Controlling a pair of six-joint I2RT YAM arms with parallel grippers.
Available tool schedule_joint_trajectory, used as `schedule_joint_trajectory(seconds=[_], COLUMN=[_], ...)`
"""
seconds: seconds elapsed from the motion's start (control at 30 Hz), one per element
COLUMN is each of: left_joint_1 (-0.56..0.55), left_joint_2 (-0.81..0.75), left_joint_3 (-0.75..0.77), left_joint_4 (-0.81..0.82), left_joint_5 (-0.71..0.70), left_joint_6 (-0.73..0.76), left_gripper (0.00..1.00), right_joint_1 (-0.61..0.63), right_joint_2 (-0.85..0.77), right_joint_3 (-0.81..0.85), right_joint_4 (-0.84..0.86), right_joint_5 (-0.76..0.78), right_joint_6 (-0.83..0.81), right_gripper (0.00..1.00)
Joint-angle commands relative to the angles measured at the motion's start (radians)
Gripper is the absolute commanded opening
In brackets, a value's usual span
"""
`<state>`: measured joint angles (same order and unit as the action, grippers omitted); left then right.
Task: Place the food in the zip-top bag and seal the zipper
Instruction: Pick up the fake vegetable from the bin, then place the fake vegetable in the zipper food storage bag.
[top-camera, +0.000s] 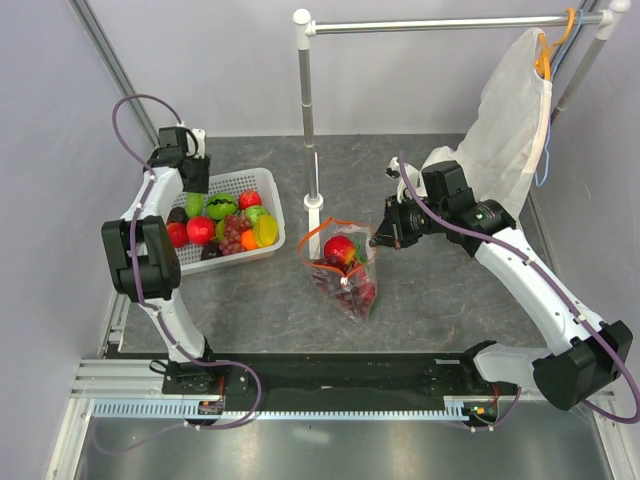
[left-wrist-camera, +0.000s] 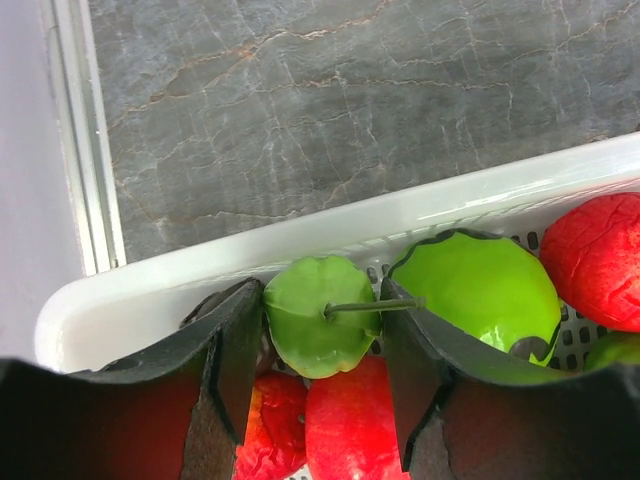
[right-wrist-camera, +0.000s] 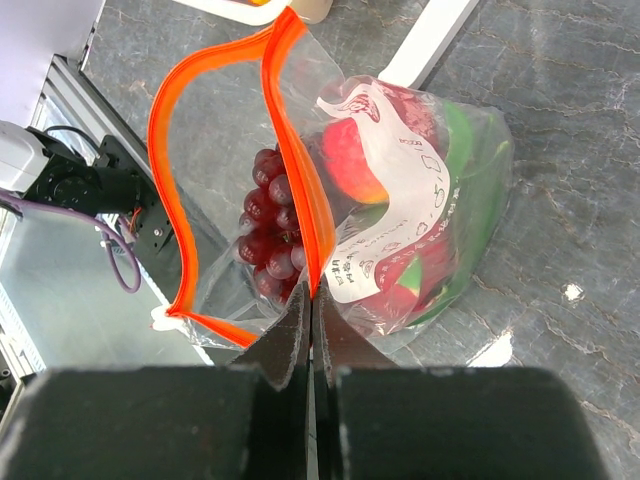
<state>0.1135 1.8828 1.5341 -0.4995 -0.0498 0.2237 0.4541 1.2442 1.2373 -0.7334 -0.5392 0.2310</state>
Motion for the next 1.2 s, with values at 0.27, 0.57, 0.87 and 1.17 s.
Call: schedule_joint_trajectory(seconds=[0.27,0.57,0.87,1.17], left_joint_1=[-0.002,-0.055,-0.377,-0.745], left_joint_2=[-0.097,-0.375,-0.540,-0.484], left_joint_3=[0.057,0.169,0.221,0.149], left_joint_4=[-0.086,-0.243,-0.294,-0.261], left_joint_5=[0.045,0.226,0.648,0.777], left_joint_6=[0.036,0.008,-0.084,-0.147], left_gripper=[0.19,0.14,0.17,0.20], right_joint_1=[0.001,0.001,0.003,0.001], right_joint_2=[-0.015,-0.011,-0.019,-0.020], right_joint_3=[-0.001,0.001,-0.004,0.005], right_joint_4=[0.020,0.012,0.017,0.019], right_joint_5=[0.027,0.022,-0.010,-0.007], right_joint_6=[-0.009,-0.027,-0.047,-0.048], right_gripper=[0.00,0.00,0.00,0.00])
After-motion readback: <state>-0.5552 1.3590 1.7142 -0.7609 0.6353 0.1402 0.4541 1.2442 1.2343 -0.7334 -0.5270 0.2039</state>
